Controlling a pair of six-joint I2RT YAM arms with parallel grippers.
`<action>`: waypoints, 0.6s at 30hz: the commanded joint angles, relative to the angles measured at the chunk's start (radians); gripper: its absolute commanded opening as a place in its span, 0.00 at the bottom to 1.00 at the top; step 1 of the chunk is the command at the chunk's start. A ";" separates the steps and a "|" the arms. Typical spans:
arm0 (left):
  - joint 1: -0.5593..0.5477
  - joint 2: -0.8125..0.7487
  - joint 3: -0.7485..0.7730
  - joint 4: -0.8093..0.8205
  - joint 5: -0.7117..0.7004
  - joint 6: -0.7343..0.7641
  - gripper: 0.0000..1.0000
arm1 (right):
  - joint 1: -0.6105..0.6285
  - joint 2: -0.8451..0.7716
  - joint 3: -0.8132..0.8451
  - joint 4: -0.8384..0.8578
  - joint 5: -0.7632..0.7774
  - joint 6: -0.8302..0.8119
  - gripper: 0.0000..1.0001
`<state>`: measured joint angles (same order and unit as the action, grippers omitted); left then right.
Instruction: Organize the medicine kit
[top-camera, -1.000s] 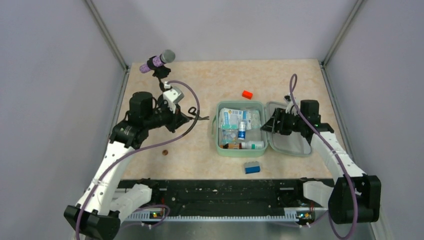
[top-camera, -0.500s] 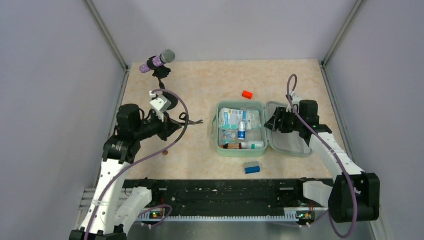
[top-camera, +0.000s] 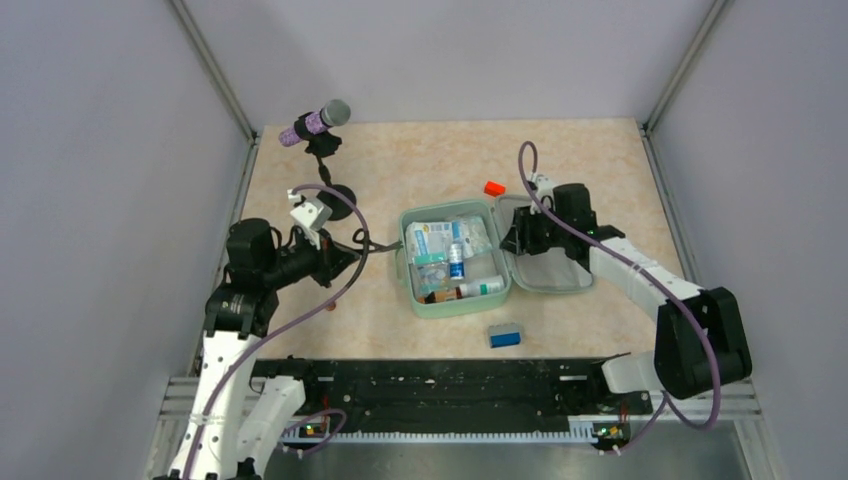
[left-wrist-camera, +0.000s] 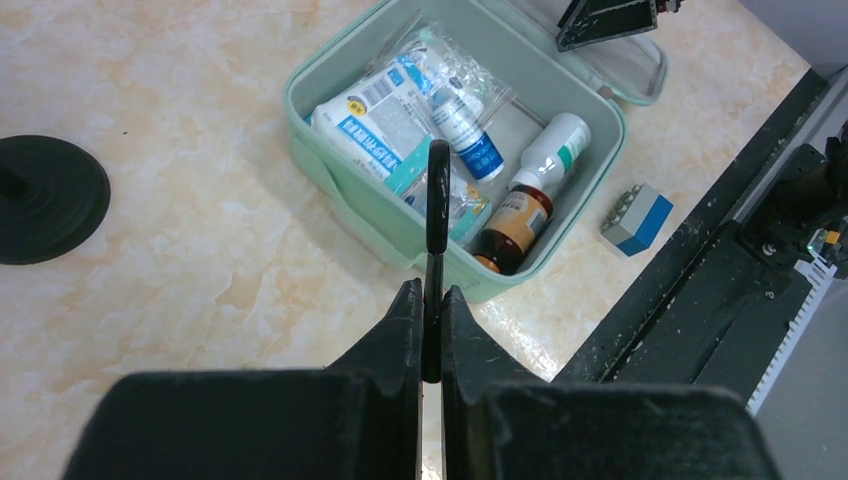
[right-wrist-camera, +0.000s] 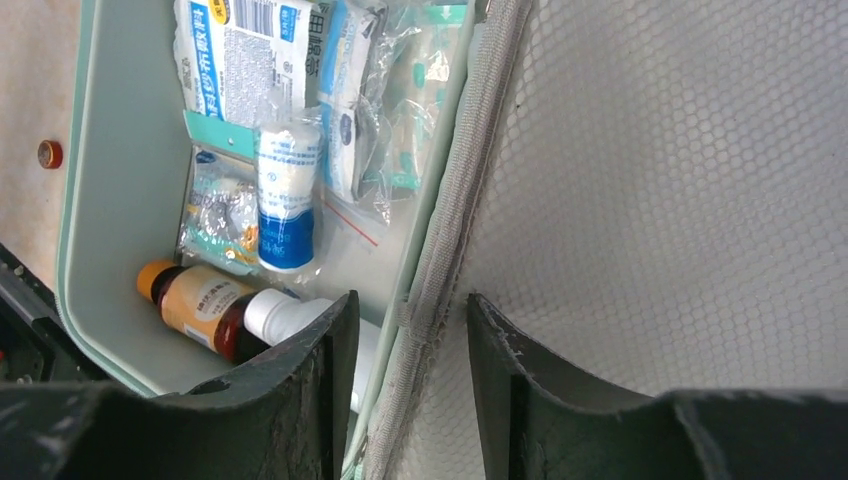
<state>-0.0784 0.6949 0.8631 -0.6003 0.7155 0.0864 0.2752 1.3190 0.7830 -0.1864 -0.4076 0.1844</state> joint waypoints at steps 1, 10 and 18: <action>0.019 -0.019 -0.005 0.066 0.037 -0.029 0.00 | 0.045 0.076 0.091 0.044 0.022 -0.023 0.43; 0.029 -0.032 0.023 0.016 0.019 0.010 0.00 | -0.042 -0.223 -0.006 -0.051 0.073 0.214 0.74; 0.032 0.050 0.098 -0.026 -0.014 0.056 0.00 | -0.184 -0.479 -0.246 -0.176 0.038 0.608 0.79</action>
<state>-0.0540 0.7197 0.8909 -0.6262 0.7132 0.1078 0.1036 0.8890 0.6403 -0.2821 -0.3416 0.5636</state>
